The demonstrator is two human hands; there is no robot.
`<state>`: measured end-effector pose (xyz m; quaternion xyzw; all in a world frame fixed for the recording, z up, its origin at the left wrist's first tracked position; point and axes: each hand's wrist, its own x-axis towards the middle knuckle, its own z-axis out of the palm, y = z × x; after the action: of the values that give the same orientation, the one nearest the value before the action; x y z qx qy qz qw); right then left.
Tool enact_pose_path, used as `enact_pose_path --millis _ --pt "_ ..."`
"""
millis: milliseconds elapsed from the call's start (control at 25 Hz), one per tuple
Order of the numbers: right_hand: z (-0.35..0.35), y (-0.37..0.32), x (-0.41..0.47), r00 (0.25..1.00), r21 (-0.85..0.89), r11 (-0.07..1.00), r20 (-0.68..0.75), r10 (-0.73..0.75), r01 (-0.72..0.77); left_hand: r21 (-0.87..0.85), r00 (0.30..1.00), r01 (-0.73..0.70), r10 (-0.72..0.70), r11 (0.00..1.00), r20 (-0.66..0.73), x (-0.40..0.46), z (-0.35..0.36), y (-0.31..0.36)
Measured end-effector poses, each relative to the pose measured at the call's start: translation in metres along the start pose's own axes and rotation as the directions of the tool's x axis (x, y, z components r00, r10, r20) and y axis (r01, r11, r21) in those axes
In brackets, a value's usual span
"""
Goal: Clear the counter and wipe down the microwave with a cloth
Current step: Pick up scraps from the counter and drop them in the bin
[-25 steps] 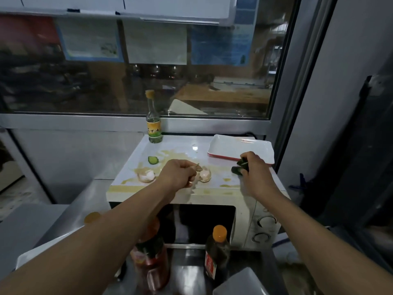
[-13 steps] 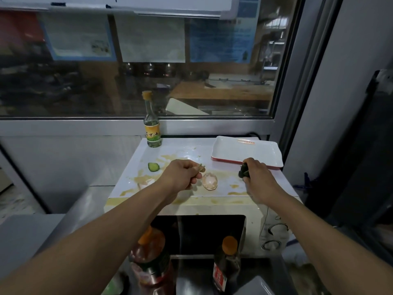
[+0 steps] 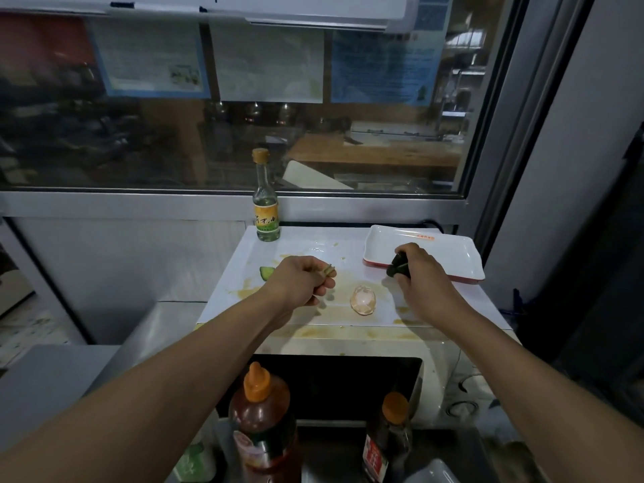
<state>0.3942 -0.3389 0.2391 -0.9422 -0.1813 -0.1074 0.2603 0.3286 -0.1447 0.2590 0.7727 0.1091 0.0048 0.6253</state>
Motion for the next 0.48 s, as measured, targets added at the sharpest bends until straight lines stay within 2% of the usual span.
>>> enact_pose_path --millis 280,480 --pt "0.008 -0.039 0.013 0.998 0.121 0.991 -0.003 -0.058 0.058 0.034 0.997 -0.007 0.009 0.999 -0.078 0.007 -0.037 0.003" --pt "0.024 -0.06 0.023 0.997 0.146 0.986 0.009 -0.083 0.081 0.062 0.989 0.001 0.009 0.998 -0.149 0.018 -0.066 0.003"
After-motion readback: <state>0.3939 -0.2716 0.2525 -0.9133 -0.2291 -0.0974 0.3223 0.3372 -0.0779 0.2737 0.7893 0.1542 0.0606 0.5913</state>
